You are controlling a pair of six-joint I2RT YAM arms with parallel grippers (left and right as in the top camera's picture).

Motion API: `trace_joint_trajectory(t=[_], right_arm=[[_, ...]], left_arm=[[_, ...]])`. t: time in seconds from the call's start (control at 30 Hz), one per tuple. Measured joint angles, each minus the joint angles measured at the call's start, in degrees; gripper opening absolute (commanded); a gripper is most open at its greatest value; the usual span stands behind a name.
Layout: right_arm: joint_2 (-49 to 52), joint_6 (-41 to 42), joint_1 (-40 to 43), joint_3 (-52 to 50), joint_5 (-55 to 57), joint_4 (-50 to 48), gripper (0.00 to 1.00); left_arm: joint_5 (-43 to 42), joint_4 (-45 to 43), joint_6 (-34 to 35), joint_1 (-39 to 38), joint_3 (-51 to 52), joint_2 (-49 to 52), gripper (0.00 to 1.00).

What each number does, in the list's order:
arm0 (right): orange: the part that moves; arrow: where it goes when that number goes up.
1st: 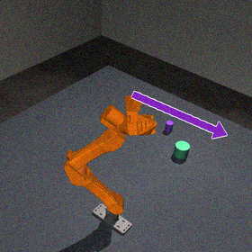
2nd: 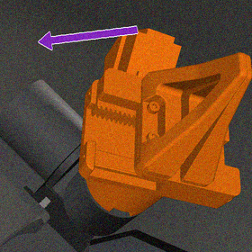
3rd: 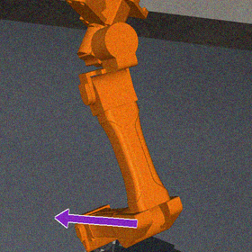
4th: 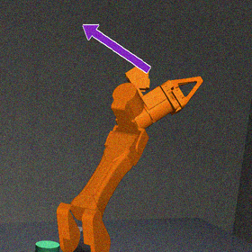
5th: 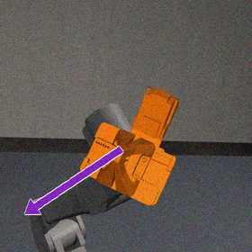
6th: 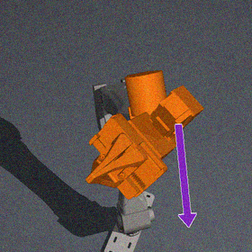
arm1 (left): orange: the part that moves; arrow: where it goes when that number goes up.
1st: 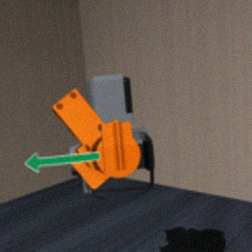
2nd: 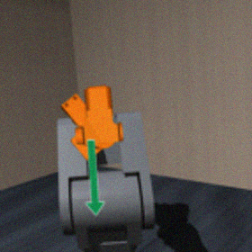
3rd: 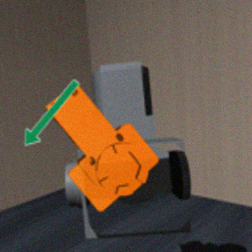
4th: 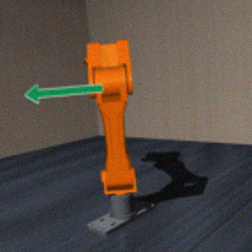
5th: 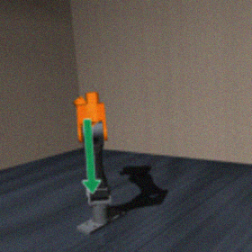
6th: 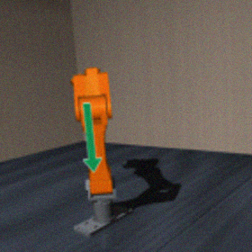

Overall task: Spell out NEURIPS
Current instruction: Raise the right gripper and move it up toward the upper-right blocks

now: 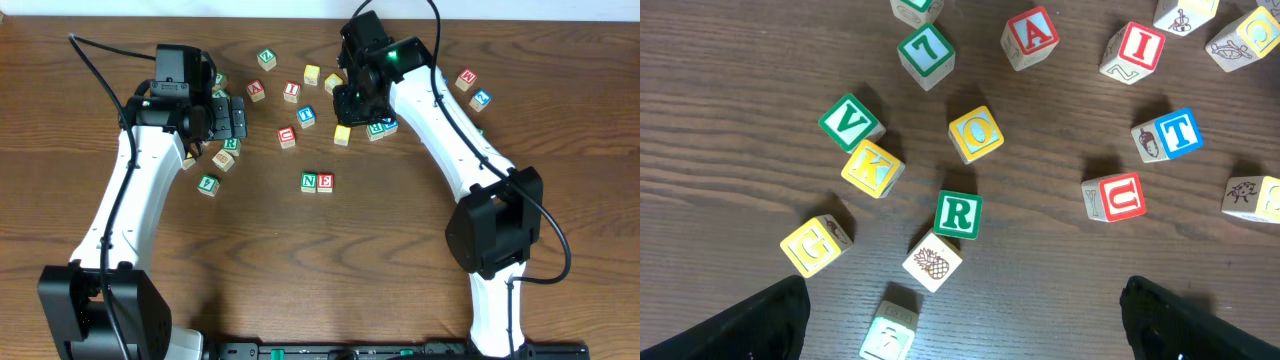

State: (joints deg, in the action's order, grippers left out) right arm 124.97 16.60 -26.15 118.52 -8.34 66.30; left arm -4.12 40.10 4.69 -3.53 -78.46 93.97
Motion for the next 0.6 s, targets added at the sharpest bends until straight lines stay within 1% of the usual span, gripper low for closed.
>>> trace_joint_trajectory(t=[0.17,0.37,0.6], right_arm=[[0.0,-0.4,0.0,2.2,0.0,2.8,0.21],[0.0,-0.9,0.0,6.3,0.0,5.7,0.24],[-0.1,-1.2,0.0,8.4,0.0,6.6,0.26]], left_arm=[[0.0,0.0,0.0,0.0,0.0,0.0,0.98],[0.0,0.0,0.0,0.0,0.0,0.0,0.98],[0.0,0.0,0.0,0.0,0.0,0.0,0.98]])
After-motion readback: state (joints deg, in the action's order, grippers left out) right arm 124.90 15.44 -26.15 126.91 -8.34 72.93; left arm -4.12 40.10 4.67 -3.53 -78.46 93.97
